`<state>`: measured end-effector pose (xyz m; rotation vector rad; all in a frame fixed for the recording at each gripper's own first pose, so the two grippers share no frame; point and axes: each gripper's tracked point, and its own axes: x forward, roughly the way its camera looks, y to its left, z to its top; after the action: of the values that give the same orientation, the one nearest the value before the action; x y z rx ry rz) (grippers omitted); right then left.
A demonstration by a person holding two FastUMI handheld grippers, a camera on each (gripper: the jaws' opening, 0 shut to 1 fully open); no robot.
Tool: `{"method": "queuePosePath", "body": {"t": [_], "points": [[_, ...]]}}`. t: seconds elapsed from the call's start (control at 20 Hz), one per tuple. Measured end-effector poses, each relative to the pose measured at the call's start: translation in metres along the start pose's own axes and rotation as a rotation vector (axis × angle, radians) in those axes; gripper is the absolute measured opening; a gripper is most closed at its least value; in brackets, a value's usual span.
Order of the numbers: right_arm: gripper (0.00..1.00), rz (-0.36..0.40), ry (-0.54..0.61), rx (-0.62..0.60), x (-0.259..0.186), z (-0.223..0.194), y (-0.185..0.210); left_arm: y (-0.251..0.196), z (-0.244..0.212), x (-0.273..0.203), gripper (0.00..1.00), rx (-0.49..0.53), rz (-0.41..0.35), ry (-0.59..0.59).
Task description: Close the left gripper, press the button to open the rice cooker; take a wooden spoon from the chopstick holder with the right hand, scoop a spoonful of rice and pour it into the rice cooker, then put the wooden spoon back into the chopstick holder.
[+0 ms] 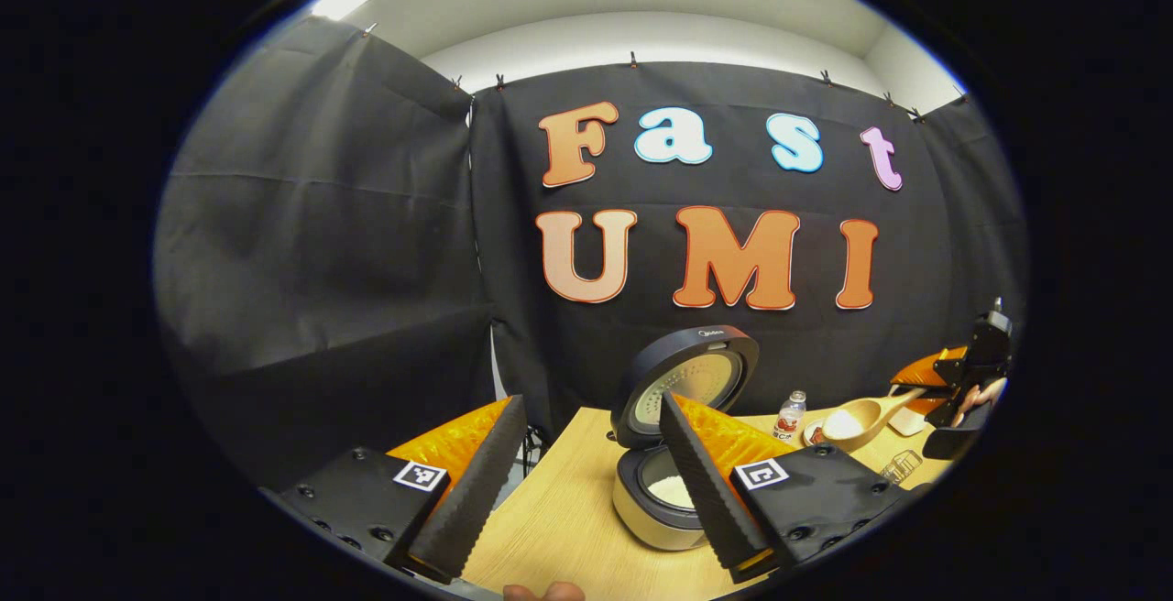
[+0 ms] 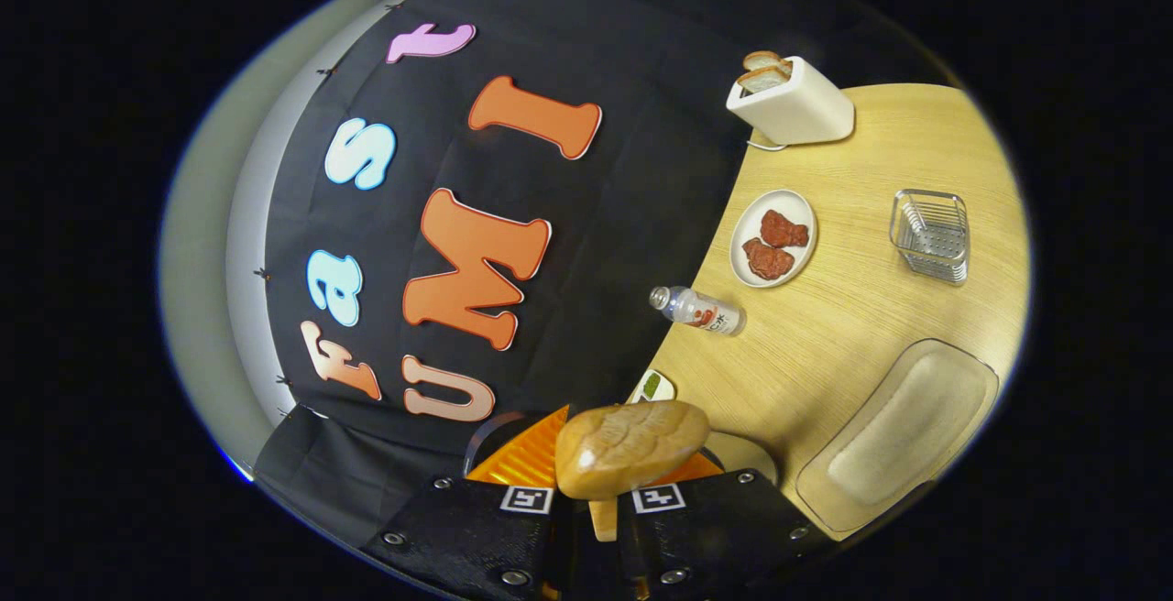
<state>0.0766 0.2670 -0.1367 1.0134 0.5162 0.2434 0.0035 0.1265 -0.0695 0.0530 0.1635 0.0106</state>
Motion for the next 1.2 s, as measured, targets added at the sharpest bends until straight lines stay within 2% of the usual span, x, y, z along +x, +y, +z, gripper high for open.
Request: {"method": "queuePosePath", "body": {"t": [0.05,0.1,0.2,0.25,0.3,0.35,0.4,0.45,0.5,0.55,0.6,0.8,1.1,1.15,1.2], "points": [[0.13,0.005,-0.001,-0.01,0.005,-0.001,0.007,0.002,0.001,0.002,1.0,0.0,0.002,-0.002],[0.13,0.01,-0.002,-0.021,0.01,-0.002,0.014,0.004,0.0,0.004,0.96,0.001,0.002,-0.002],[0.18,0.017,-0.006,-0.049,0.023,-0.003,0.026,0.005,-0.001,0.005,0.99,-0.004,-0.001,0.002],[0.13,0.019,-0.006,-0.067,0.029,-0.005,0.032,0.005,-0.002,0.006,0.96,-0.011,-0.006,0.005],[0.17,0.02,-0.008,-0.089,0.035,-0.007,0.037,0.006,-0.002,0.007,0.95,-0.016,-0.008,0.007],[0.17,0.018,-0.012,-0.113,0.041,-0.009,0.04,0.008,-0.003,0.008,0.98,-0.021,-0.009,0.009],[0.12,0.012,-0.017,-0.137,0.047,-0.01,0.043,0.009,-0.003,0.01,1.0,-0.024,-0.01,0.009],[0.17,0.009,-0.021,-0.161,0.054,-0.012,0.045,0.01,-0.004,0.012,0.99,-0.026,-0.009,0.01],[0.17,0.009,-0.021,-0.188,0.058,-0.015,0.05,0.011,-0.006,0.013,1.0,-0.029,-0.01,0.013],[0.17,0.001,-0.021,-0.219,0.062,-0.017,0.051,0.012,-0.007,0.014,1.0,-0.035,-0.011,0.019],[0.18,-0.014,-0.029,-0.245,0.065,-0.018,0.05,0.011,-0.011,0.015,0.96,-0.045,-0.018,0.026],[0.17,-0.023,-0.044,-0.328,0.076,-0.028,0.06,0.015,-0.015,0.018,1.0,-0.051,-0.023,0.038],[0.17,-0.038,-0.061,-0.447,0.085,-0.038,0.065,0.023,-0.015,0.019,0.96,-0.047,-0.019,0.033],[0.17,-0.037,-0.06,-0.469,0.087,-0.04,0.067,0.024,-0.015,0.019,1.0,-0.045,-0.017,0.034],[0.12,-0.037,-0.064,-0.492,0.087,-0.043,0.069,0.024,-0.014,0.018,1.0,-0.048,-0.018,0.032]]}}
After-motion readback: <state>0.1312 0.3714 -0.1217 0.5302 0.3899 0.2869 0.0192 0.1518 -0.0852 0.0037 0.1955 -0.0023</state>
